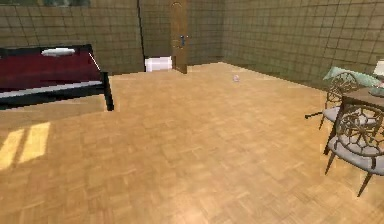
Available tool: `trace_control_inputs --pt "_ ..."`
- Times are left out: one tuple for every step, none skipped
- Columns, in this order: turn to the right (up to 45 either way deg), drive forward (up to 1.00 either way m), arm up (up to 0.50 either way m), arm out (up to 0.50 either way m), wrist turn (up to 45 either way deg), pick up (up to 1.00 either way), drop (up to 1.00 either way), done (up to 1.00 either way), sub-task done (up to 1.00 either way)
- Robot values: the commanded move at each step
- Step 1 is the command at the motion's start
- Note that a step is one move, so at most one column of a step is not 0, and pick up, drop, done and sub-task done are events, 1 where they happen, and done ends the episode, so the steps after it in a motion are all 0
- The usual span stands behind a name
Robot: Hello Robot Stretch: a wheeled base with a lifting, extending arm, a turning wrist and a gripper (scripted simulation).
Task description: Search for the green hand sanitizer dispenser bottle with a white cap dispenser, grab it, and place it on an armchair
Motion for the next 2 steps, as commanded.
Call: trace_control_inputs --pt "0.0 0.1 0.0 0.0 0.0 0.0 0.0 0.0 0.0" --pt "-9.0 0.0 0.0 0.0 0.0 0.0 0.0 0.0 0.0"
